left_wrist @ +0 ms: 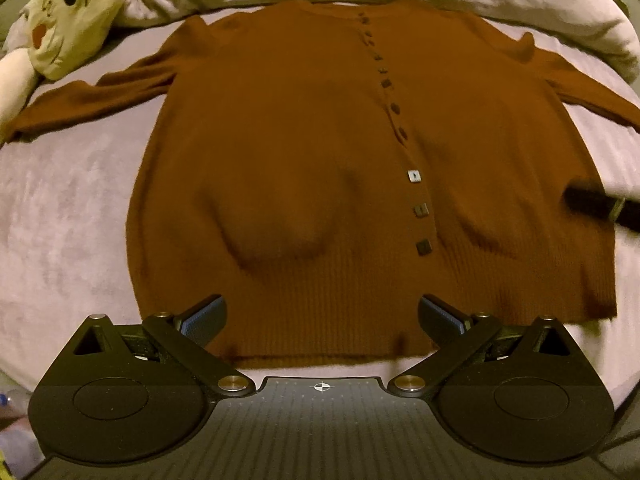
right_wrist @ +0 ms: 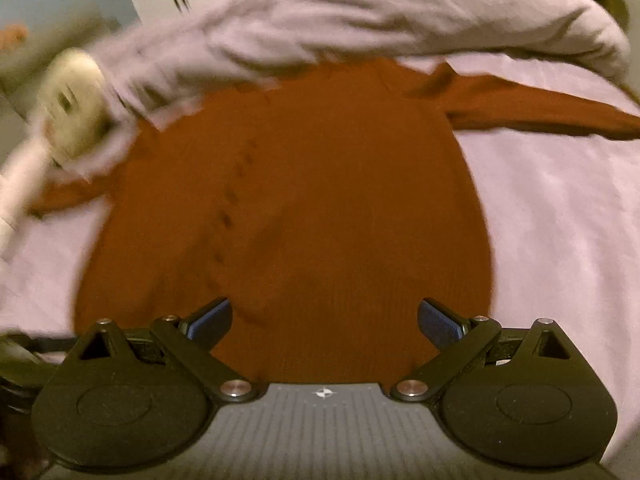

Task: Fold small clothes
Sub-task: 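Grasp the brown cardigan's sleeve cuff with the right gripper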

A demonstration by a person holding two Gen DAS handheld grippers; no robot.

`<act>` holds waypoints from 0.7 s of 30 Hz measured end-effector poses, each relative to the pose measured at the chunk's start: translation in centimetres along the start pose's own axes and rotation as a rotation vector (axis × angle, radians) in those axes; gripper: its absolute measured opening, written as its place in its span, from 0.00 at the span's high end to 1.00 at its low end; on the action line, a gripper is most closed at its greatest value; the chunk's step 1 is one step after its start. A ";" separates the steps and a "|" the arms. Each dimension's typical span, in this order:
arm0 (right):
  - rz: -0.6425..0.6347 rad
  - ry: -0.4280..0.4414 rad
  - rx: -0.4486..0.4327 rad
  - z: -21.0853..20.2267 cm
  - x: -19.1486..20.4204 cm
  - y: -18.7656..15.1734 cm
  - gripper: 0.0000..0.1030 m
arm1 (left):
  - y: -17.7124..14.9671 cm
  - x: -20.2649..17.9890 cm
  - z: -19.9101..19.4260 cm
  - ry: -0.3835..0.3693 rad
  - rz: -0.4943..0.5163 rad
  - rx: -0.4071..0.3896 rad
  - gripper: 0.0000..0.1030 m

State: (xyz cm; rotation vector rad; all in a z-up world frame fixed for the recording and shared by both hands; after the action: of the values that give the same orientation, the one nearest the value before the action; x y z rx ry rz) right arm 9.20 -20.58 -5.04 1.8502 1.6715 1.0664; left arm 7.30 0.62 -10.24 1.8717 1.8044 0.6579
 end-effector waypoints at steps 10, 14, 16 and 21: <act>0.562 0.225 -0.167 4.4 -14.9 7.7 0.04 | 3.5 1.3 3.0 0.061 -0.067 -0.040 0.00; 0.842 0.085 -0.332 5.1 -25.8 10.8 0.04 | 4.6 2.0 5.2 0.120 -0.099 -0.049 0.00; 0.950 0.026 -0.375 5.7 -30.5 11.2 0.04 | 4.8 2.1 5.8 0.129 -0.115 -0.051 0.00; 1.053 -0.153 -0.477 6.3 -39.2 11.1 0.40 | 4.8 2.0 7.3 0.142 -0.138 -0.034 0.00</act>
State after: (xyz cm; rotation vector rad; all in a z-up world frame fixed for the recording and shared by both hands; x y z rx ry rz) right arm 21.92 -59.37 -10.66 2.3602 0.1953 1.4530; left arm 15.69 2.48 -12.91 1.6978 1.9785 0.7830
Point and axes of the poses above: each gripper's, at about its wrist camera, not at the fingertips, and z roughly the way its jaws point, x to its left, y to its top, the point moved 8 cm from there along z, roughly the way its jaws point, and after that the axes turned 13 degrees about -x, right-handed, at the moved point
